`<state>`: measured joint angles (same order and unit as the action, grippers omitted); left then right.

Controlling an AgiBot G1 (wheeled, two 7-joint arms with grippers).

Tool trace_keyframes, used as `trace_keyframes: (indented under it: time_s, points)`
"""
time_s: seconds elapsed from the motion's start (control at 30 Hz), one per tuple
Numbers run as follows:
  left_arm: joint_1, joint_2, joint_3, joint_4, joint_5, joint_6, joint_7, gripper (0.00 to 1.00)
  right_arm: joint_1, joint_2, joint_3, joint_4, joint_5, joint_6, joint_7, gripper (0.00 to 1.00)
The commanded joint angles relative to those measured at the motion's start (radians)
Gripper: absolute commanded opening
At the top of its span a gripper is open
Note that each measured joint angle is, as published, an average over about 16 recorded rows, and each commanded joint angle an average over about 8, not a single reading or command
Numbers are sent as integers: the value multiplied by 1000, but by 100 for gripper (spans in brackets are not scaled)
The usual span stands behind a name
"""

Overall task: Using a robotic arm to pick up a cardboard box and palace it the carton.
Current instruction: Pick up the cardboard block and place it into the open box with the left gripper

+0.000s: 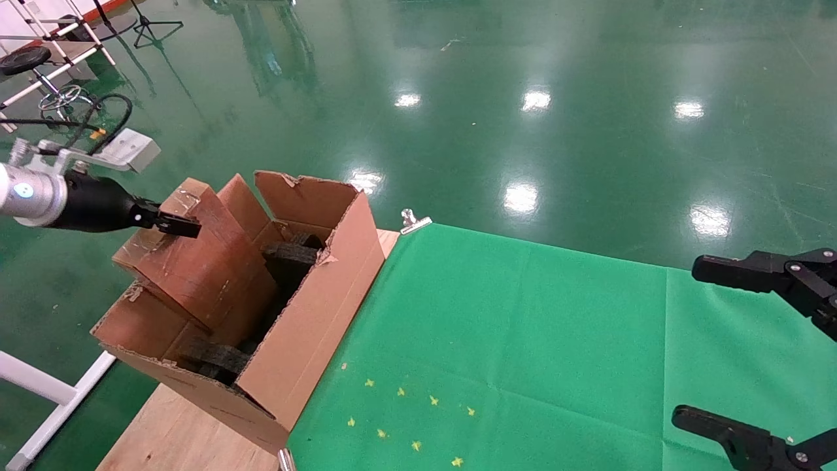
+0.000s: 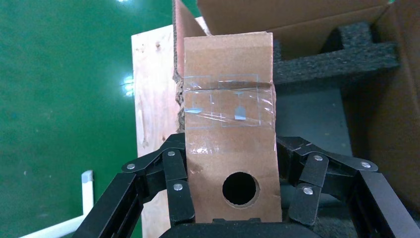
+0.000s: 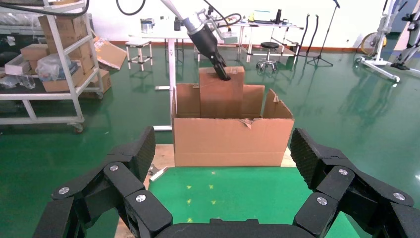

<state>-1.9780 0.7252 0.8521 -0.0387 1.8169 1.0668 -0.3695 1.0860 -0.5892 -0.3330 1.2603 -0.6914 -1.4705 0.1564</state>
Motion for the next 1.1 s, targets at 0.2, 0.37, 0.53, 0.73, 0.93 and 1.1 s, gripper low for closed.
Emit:
trace_keyframes:
  time_s: [0.2,0.37,0.53,0.73,0.93,1.1]
  points:
    - [65,33,-6,32,-8,-84,1,0,0,0,0,0,0,0,0,100]
    - [121,57,-9,43,-13,-143,2,0,0,0,0,0,0,0,0,100]
    - [173,79,-12,47,-17,-191,4,0,0,0,0,0,0,0,0,100]
    - [223,99,-17,49,-24,-219,6,0,0,0,0,0,0,0,0,100]
    - [270,117,-20,54,-29,-240,-2,0,0,0,0,0,0,0,0,100]
    - [307,132,-24,57,-34,-267,-16,0,0,0,0,0,0,0,0,100]
